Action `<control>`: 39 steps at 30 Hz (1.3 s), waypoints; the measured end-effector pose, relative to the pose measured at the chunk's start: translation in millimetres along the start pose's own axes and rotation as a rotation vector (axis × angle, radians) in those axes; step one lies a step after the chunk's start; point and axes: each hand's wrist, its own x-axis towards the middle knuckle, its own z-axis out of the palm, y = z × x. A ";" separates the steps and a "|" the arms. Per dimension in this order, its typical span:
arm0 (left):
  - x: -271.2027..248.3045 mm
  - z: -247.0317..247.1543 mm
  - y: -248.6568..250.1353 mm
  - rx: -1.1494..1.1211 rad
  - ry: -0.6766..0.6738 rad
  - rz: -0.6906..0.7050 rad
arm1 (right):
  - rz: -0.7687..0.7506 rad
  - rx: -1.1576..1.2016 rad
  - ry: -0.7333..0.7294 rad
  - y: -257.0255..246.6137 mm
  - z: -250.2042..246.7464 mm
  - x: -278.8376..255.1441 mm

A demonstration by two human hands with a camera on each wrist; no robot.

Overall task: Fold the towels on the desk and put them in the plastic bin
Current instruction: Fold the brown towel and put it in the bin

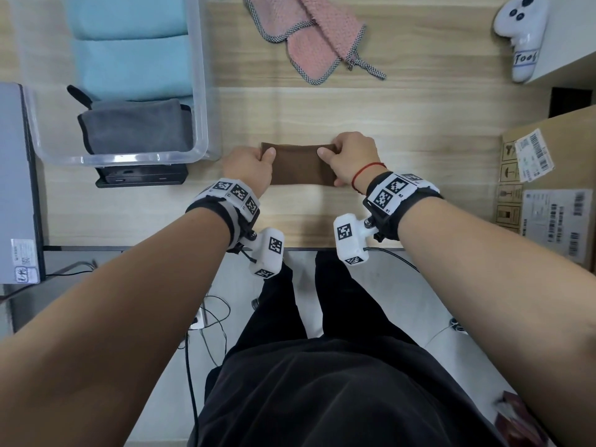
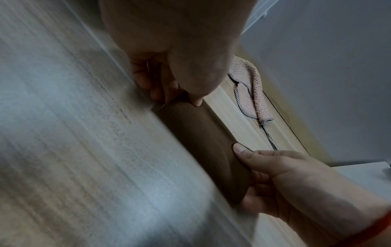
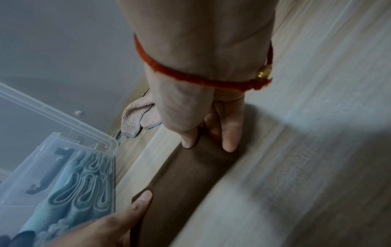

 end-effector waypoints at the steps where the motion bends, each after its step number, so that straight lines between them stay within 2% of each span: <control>1: 0.3 0.6 1.0 0.021 0.011 0.001 | 0.000 0.009 0.019 1.0 2.0 -0.4; 4: -2.6 4.0 6.1 0.078 0.062 -0.004 | 0.021 0.093 0.107 6.2 5.2 0.2; 8: 0.0 19.5 4.7 -0.070 0.190 -0.017 | -0.151 -0.077 0.144 16.1 -0.4 0.5; 11: 1.0 31.0 4.4 -0.101 0.170 0.115 | -0.310 -0.110 0.080 23.6 -2.9 -4.1; 13: 1.2 32.7 6.5 -0.046 0.130 0.177 | -0.356 -0.169 0.036 27.8 -0.6 -7.7; 17: -0.3 30.7 15.5 0.260 0.080 0.270 | -0.396 -0.220 0.014 29.8 -1.1 -15.4; 20: -8.3 23.8 25.5 0.310 0.052 0.309 | -0.344 -0.179 -0.034 30.4 -10.6 -21.3; 24: -25.0 7.9 36.5 0.176 0.014 0.349 | -0.277 -0.087 -0.115 36.9 -28.2 -30.6; 29: -49.2 -37.6 50.7 -0.004 0.095 0.461 | -0.286 -0.017 -0.111 12.7 -73.4 -46.0; 35: -75.9 -119.6 61.1 -0.347 0.308 0.440 | -0.442 0.201 -0.084 -53.7 -124.0 -58.9; 39: -77.3 -181.5 42.5 -0.488 0.338 0.441 | -0.524 0.384 -0.135 -111.6 -141.0 -65.0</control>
